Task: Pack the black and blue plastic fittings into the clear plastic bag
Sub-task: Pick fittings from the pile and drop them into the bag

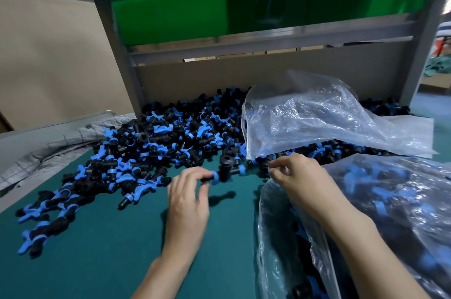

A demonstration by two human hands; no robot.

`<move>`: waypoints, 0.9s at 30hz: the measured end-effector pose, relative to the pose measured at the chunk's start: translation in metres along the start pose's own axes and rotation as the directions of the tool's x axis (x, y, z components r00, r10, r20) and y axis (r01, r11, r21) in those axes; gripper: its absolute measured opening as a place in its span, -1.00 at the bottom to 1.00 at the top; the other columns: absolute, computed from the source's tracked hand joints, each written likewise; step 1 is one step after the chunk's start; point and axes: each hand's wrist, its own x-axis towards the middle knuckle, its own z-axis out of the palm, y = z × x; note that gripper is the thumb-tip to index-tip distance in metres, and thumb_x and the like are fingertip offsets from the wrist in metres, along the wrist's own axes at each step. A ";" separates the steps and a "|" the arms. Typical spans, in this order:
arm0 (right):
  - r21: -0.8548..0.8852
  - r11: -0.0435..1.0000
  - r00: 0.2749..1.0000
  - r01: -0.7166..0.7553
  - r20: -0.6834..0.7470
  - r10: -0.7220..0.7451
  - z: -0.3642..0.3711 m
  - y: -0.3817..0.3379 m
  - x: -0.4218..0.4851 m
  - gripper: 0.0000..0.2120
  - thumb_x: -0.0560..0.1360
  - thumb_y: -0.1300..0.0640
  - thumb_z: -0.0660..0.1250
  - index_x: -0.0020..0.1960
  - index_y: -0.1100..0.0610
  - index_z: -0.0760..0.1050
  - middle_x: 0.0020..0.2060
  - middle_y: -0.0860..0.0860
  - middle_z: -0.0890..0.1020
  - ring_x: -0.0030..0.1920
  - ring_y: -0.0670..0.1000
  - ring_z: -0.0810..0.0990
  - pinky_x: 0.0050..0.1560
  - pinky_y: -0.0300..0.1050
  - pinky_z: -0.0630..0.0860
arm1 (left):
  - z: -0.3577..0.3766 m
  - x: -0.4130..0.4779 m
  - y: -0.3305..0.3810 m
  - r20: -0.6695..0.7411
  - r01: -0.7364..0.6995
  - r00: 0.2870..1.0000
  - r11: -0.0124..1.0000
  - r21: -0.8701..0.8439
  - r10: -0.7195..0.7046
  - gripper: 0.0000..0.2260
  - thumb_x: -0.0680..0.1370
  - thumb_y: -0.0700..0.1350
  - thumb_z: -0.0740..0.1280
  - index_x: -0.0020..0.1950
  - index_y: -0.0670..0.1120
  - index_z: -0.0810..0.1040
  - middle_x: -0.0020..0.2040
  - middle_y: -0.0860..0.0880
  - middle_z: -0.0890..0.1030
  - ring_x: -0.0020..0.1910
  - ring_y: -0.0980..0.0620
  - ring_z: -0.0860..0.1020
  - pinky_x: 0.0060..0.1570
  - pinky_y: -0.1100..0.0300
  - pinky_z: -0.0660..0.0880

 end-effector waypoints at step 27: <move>-0.132 0.985 0.993 0.111 0.051 -0.105 -0.003 -0.004 -0.004 -0.84 0.56 0.04 0.30 0.08 -0.09 0.62 -0.18 -0.10 0.56 -0.13 0.02 0.56 -0.13 -0.02 0.56 | 0.013 -0.015 0.039 0.111 0.152 0.987 0.928 -0.341 -0.120 -0.86 0.58 -0.16 0.33 0.03 0.08 0.60 0.06 0.19 0.54 0.12 0.17 0.55 0.04 0.49 0.38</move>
